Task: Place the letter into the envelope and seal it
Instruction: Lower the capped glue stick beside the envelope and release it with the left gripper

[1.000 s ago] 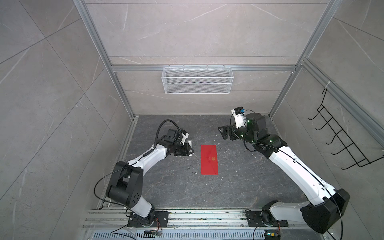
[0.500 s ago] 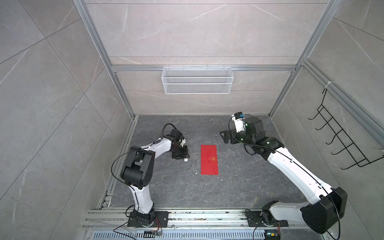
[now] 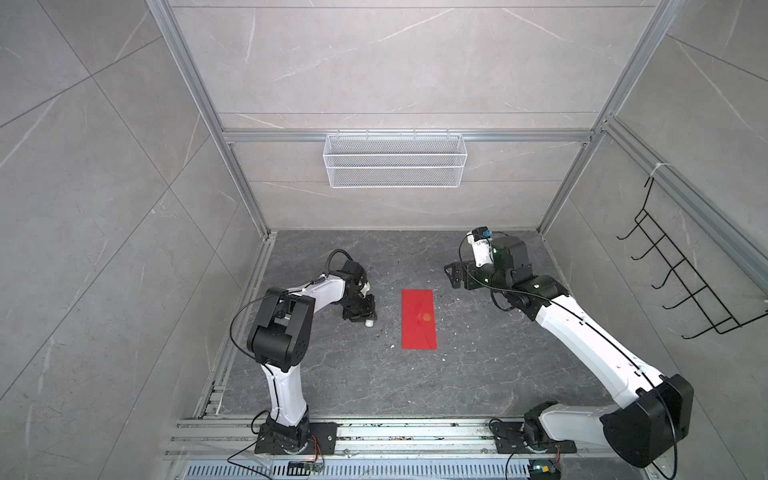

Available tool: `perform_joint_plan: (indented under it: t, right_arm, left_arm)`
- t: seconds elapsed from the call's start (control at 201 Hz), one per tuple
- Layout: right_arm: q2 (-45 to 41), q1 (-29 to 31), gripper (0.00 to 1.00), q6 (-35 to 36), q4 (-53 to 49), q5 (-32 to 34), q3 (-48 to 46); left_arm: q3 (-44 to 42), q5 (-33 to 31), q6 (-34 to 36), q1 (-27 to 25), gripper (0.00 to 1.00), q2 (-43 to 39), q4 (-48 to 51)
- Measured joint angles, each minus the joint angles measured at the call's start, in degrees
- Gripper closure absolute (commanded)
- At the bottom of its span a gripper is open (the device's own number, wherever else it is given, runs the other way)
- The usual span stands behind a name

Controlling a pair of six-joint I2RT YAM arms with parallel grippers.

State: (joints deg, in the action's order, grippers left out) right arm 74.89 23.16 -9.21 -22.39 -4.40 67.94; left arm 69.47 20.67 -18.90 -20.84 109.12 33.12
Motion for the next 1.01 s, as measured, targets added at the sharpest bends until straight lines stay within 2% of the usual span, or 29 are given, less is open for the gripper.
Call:
perform_joint_plan:
  t: [0.682,1.011]
  right_arm:
    - [-0.39,-1.22,0.01,0.22,0.00,-0.61,-0.68]
    - [-1.01,-2.27,0.01,0.15,0.85,-1.46,-1.95]
  left_arm:
    - [-0.68,0.74,-2.16,0.00,0.63,-0.02,-3.30]
    - [-3.02,-0.15,-3.82,0.07,0.44,-3.69,-5.55]
